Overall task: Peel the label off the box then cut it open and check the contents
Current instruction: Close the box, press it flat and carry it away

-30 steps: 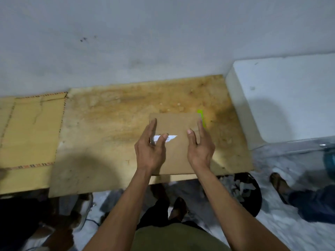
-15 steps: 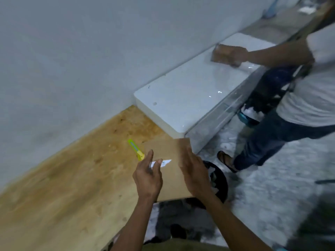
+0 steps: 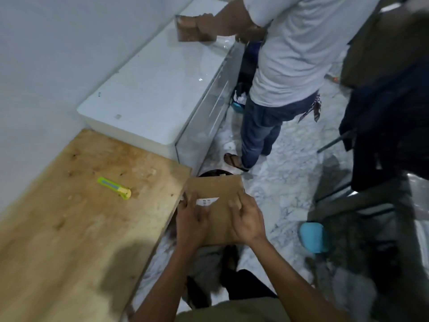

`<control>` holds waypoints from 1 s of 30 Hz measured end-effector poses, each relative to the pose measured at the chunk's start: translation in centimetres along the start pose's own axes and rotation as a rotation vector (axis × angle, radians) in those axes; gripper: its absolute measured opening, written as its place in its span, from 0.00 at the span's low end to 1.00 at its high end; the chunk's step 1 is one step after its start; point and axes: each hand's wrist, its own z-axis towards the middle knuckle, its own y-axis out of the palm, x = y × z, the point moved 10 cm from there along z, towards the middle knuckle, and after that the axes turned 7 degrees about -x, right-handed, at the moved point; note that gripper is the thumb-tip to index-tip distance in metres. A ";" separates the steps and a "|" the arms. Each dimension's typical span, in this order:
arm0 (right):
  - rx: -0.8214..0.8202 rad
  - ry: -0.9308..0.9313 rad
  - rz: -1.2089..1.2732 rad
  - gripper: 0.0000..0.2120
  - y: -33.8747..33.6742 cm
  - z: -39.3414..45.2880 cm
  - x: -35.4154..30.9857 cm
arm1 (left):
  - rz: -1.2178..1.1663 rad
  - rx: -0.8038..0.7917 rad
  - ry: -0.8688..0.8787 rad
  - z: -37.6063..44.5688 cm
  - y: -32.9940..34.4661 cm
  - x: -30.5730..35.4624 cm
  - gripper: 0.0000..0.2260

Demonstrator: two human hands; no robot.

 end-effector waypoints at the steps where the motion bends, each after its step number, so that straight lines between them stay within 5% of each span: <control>1: -0.019 0.015 -0.046 0.26 0.2 -0.1 0.8 | 0.005 -0.016 -0.006 0.1 0.6 0.1 0.27; 11: 0.111 0.169 0.016 0.27 -3.6 2.3 6.2 | 0.046 -0.134 -0.063 4.7 6.9 3.0 0.26; 17: -0.075 0.224 -0.033 0.29 -3.4 8.3 10.5 | 0.112 -0.262 -0.154 8.7 12.2 2.9 0.31; 24: -0.228 0.242 -0.075 0.28 1.8 15.0 16.6 | -0.064 -0.149 -0.495 13.7 17.2 -4.7 0.18; 28: -0.281 0.284 -0.057 0.31 6.5 18.1 20.2 | -0.172 -0.056 -0.632 17.1 20.4 -12.7 0.26; 30: -0.294 0.316 -0.061 0.30 9.4 20.3 22.4 | -0.166 -0.070 -0.635 19.3 21.8 -15.4 0.22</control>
